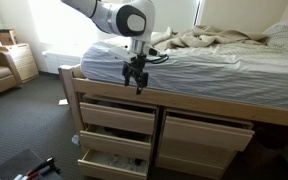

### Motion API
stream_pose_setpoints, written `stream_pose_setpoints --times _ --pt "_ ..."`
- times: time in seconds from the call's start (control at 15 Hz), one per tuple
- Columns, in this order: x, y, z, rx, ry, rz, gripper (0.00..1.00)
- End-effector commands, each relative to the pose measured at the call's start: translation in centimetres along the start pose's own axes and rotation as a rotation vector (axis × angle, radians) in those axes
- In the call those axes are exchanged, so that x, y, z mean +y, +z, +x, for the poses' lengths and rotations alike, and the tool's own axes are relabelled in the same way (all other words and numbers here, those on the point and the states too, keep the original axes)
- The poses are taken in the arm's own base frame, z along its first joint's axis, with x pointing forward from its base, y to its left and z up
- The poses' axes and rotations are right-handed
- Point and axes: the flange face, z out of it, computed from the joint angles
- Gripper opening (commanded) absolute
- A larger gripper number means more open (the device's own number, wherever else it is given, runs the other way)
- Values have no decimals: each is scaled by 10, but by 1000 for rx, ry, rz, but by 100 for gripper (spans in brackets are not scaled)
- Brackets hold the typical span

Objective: Close the top drawers

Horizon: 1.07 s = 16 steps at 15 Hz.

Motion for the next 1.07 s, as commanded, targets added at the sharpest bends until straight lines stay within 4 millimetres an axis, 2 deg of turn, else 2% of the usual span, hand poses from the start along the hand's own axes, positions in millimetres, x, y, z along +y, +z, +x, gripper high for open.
stream_pose_setpoints --times 0.0,0.33,0.47,0.6,0.87,1.0 --pt "34 7 50 36 175 81 100" --pt "130 11 107 16 429 206 100" --pt "166 21 128 18 536 254 100" --pt "194 35 152 39 650 287 100" --pt "198 71 207 138 775 265 100" --pt "190 74 222 282 789 273 100"
